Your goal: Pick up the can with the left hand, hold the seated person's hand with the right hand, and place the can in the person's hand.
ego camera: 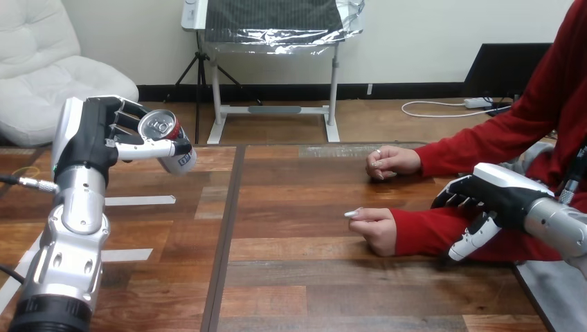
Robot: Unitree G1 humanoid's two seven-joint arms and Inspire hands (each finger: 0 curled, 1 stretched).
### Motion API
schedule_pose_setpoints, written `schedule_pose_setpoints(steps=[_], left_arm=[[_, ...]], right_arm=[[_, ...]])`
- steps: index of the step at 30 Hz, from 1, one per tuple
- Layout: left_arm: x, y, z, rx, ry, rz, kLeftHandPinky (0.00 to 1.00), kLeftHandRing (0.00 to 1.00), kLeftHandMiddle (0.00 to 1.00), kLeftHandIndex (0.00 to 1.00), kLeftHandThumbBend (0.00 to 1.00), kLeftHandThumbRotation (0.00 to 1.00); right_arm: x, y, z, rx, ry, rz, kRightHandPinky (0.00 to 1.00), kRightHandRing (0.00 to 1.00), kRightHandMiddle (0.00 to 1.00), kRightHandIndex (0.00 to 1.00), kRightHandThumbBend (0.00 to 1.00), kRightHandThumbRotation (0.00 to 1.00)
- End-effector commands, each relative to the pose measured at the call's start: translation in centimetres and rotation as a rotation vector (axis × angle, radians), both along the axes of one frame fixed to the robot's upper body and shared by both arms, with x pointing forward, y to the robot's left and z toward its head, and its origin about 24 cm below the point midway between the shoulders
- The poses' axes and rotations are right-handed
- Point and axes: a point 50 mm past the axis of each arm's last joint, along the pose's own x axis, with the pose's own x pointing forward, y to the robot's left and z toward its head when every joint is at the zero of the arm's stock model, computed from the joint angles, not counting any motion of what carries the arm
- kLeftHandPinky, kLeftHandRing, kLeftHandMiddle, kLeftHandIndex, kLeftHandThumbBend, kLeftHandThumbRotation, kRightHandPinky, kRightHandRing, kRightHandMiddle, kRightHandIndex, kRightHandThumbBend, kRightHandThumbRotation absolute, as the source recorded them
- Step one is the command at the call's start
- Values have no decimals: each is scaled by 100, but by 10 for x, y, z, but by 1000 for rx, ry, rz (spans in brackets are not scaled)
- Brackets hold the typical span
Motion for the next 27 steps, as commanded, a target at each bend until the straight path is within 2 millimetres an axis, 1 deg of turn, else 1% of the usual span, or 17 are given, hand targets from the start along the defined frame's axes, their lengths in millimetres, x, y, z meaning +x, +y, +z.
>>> schedule_pose_setpoints(steps=[1, 8, 10, 20, 27], left_arm=[[6, -2, 27, 3, -115, -20, 33, 40, 44, 42, 84, 0], [6, -2, 28, -1, -113, -19, 33, 40, 44, 42, 84, 0], [6, -1, 28, 0, -113, -19, 33, 40, 44, 42, 83, 0], [6, -2, 28, -4, -109, -20, 33, 39, 44, 42, 83, 0], [6, -2, 28, -1, -105, -19, 32, 39, 44, 42, 83, 0]], right_arm=[[16, 15, 18, 25, -73, 27, 66, 73, 74, 72, 100, 12], [16, 20, 12, 13, -45, 24, 69, 75, 76, 73, 100, 13], [16, 24, 8, 0, -35, 33, 71, 76, 76, 74, 100, 13], [13, 34, -3, -4, -33, 65, 71, 76, 76, 73, 100, 12], [10, 39, -8, -3, -55, 89, 68, 73, 74, 70, 100, 11]])
